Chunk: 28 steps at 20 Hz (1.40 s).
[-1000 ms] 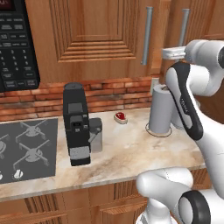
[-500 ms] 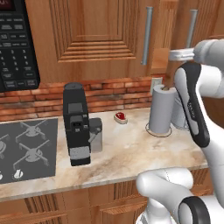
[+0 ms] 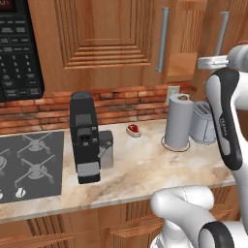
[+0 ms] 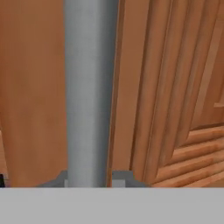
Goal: Pick the dish brush and spray from the cabinet and place them on the counter.
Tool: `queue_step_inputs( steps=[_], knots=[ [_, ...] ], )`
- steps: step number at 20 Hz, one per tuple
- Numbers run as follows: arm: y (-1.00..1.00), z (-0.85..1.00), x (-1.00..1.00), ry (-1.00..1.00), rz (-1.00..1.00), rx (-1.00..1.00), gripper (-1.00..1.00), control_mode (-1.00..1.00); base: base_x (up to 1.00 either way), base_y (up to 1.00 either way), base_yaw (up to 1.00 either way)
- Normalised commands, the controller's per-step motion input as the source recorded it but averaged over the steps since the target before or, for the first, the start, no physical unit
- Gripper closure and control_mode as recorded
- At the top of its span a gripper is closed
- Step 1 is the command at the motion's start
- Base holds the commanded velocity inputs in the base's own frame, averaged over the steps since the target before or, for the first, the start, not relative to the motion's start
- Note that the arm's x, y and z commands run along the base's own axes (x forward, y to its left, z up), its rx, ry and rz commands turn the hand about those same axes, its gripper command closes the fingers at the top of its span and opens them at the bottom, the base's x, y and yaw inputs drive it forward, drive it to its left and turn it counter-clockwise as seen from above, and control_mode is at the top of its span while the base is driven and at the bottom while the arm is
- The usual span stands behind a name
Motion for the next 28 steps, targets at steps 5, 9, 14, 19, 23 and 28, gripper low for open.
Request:
queue_step_inputs(
  steps=[5,9,14,19,23,28],
  knots=[
    [-0.49,0.0,-0.42,0.03,0.0,0.0,1.0,-1.0,0.0,0.0,0.0],
    [-0.51,0.0,-0.42,0.03,0.0,0.0,1.0,-1.0,0.0,0.0,0.0],
    [-0.48,0.0,-0.43,0.03,0.0,0.0,1.0,-1.0,0.0,0.0,0.0],
    [-0.45,0.0,-0.46,0.03,-0.01,0.0,1.0,-1.0,0.0,0.0,0.0],
    [-0.37,0.02,-0.6,0.0,-0.06,0.0,1.0,-1.0,0.0,0.0,0.0],
    [-0.23,0.0,-0.62,-0.01,-0.15,0.0,1.0,-1.0,0.0,0.0,0.0]
  ],
)
